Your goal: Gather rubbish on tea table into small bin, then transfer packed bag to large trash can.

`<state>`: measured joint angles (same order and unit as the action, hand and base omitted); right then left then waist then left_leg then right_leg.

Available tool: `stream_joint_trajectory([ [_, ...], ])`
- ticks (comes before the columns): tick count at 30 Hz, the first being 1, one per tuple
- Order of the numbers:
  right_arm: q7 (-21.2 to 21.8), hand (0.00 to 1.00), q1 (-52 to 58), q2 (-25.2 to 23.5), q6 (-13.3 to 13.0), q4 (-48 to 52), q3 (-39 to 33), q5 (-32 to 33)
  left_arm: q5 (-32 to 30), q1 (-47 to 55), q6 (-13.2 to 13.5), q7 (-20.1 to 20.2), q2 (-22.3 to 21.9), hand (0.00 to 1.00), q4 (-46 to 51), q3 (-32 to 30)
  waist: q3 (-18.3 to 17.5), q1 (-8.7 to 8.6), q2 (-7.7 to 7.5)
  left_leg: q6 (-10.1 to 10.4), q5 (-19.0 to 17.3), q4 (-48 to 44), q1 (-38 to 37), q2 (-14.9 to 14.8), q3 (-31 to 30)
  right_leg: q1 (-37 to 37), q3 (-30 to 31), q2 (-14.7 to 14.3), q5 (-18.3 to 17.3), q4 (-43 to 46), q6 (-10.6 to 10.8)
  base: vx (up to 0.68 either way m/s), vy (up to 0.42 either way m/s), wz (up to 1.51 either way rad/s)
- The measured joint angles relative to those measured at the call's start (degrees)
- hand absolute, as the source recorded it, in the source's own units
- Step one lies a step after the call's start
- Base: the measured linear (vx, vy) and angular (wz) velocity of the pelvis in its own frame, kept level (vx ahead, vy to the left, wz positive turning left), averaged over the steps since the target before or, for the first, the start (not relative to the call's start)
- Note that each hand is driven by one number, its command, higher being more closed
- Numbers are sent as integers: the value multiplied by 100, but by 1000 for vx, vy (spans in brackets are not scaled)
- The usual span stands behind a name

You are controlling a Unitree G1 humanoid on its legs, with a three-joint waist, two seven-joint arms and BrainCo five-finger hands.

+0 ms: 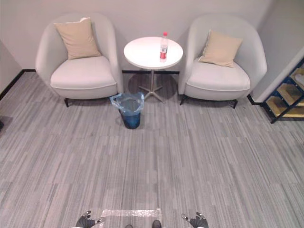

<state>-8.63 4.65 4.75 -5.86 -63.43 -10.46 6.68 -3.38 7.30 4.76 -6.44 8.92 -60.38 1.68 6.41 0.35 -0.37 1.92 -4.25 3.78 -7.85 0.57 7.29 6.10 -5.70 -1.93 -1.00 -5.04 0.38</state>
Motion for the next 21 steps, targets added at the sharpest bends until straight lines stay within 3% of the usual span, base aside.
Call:
stream_joint_trajectory([
  [21,9,0,-23,-4,-9,-7,52,-45,1,-111,-3,5,44,0,-164,7,71,13,-76,-7,-6,29,-4,-7,176,-67,170,-22,37,-9,-55,-10,-5,-3],
])
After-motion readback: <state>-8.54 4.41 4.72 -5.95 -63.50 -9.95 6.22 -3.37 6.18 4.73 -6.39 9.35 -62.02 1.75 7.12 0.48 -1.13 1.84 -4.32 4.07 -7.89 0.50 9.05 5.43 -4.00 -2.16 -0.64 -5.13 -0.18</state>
